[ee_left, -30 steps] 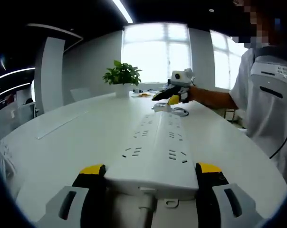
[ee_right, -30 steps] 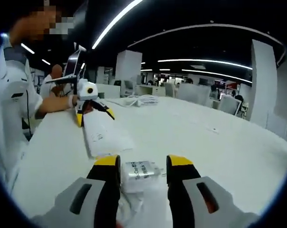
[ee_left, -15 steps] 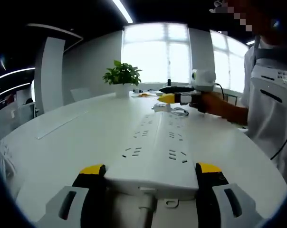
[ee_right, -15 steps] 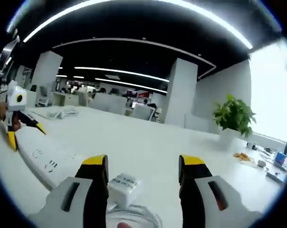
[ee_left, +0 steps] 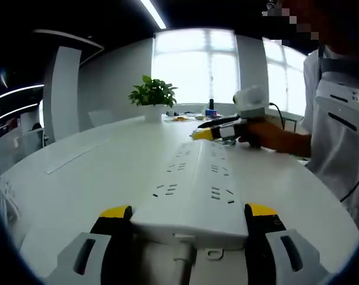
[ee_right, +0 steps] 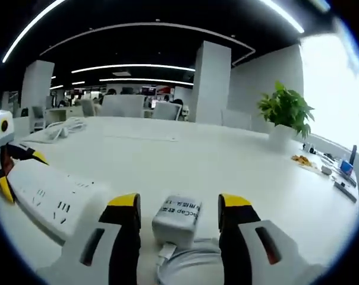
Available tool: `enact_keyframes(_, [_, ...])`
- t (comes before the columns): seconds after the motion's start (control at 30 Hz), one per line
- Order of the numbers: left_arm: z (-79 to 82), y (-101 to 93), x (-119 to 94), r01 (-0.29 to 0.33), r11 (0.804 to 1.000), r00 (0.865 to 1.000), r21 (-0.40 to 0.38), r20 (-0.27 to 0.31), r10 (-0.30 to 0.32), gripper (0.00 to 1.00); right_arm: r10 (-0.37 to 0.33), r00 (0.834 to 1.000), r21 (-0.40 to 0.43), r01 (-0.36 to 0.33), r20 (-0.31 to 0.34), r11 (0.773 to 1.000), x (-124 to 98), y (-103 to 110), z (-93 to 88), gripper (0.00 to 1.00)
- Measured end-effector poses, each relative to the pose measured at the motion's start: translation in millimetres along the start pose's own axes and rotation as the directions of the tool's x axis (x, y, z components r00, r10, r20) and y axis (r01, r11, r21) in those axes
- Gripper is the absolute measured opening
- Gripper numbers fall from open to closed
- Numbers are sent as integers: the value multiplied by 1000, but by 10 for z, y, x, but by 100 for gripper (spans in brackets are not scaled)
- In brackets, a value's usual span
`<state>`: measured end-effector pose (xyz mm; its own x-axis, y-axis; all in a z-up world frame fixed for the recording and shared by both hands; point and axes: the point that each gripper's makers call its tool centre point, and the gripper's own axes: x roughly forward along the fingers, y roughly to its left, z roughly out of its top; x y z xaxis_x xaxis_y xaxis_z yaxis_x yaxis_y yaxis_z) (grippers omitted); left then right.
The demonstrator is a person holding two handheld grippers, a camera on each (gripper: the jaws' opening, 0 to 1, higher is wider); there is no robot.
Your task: Straighten the power strip on the desk, plug the charger into it
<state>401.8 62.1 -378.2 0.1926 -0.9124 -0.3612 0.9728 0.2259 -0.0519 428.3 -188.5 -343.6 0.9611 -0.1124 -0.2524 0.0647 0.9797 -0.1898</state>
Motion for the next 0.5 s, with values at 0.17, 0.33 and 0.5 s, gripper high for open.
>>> enact_keyframes(0.17, [-5, 6, -7, 0, 1000, 1000, 0, 0, 0, 77, -13, 1000, 15, 13, -16, 1000, 19, -23, -34, 49])
enact_keyframes(0.33, [-8, 12, -14, 0, 1000, 1000, 0, 1, 0, 77, -34, 999, -55, 32, -22, 998, 8, -41, -51, 48])
enact_keyframes(0.5, [-11, 17, -21, -1, 1000, 1000, 0, 1, 1, 77, -20, 999, -18, 19, -27, 1000, 13, -46, -65, 42])
